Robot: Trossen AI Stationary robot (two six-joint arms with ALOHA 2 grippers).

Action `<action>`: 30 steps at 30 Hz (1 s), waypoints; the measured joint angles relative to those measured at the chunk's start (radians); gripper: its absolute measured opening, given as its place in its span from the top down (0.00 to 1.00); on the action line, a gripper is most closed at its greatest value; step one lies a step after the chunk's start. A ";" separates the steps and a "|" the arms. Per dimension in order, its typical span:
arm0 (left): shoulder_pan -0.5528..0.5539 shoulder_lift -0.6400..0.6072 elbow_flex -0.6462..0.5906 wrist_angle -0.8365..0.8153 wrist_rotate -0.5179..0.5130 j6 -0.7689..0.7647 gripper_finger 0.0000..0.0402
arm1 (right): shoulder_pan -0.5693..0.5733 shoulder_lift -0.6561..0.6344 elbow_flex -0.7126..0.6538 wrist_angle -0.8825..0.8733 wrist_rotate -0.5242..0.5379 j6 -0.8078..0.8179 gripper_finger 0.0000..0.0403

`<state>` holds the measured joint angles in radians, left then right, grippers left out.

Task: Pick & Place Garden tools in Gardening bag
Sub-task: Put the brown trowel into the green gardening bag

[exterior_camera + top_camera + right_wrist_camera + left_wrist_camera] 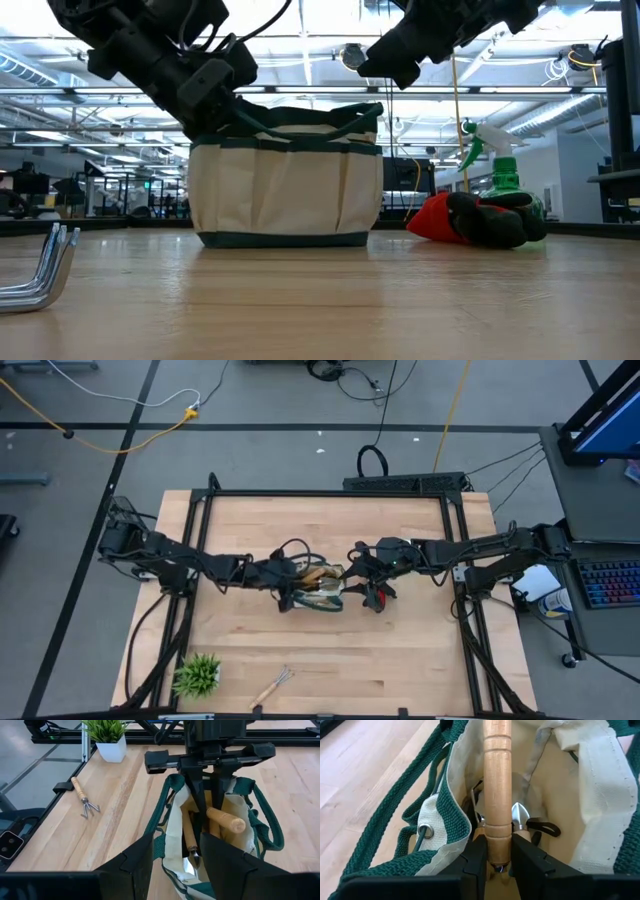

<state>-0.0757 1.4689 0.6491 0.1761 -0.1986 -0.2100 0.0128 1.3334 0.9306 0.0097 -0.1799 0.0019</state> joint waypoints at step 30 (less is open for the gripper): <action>0.023 0.000 -0.002 0.058 -0.002 0.085 0.69 | 0.000 0.000 0.000 0.000 0.000 -0.044 0.61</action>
<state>-0.0525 1.4693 0.6476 0.2337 -0.2003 -0.1246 0.0130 1.3334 0.9306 0.0101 -0.1799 -0.0418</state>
